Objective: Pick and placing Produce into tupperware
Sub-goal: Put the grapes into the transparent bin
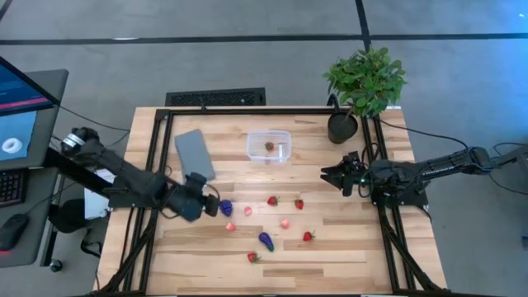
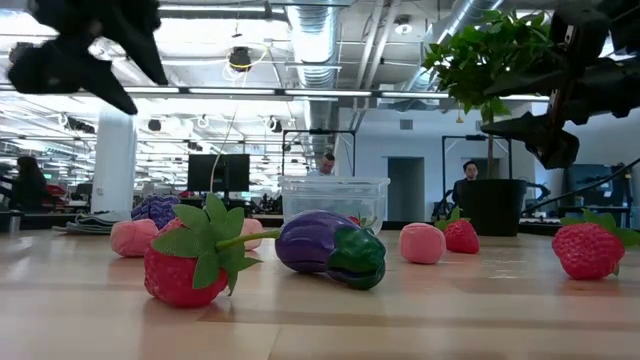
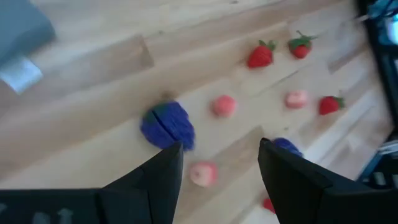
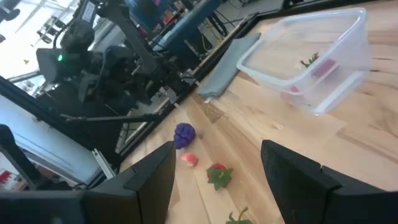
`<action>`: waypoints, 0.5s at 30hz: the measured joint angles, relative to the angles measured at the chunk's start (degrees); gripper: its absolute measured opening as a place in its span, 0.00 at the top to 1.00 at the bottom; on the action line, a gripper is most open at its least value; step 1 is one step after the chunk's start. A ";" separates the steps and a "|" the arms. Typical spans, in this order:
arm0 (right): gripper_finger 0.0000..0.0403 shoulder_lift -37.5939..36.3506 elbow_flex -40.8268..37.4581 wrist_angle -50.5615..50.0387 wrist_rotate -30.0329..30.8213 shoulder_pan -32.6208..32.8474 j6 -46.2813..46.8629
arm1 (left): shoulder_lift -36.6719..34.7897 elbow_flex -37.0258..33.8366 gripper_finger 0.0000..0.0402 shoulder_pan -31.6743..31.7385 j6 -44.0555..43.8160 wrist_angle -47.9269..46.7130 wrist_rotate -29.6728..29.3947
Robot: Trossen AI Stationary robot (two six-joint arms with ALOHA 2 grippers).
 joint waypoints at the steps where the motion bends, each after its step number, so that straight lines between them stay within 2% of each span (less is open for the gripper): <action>1: 0.35 0.00 0.00 -0.07 0.01 0.15 0.00 | 0.94 0.02 0.51 -1.64 -2.24 0.58 -1.11; 4: 0.35 0.00 0.00 0.29 0.03 0.13 0.67 | 3.90 -0.02 0.51 -6.30 -7.74 0.95 -3.20; 8: 0.35 0.00 0.00 1.75 -0.19 0.10 7.60 | 8.32 0.00 0.51 -12.07 -14.38 1.66 -6.02; 15: 0.35 0.00 0.00 3.16 -4.42 1.28 13.43 | 14.33 0.00 0.51 -18.91 -24.36 0.92 -12.90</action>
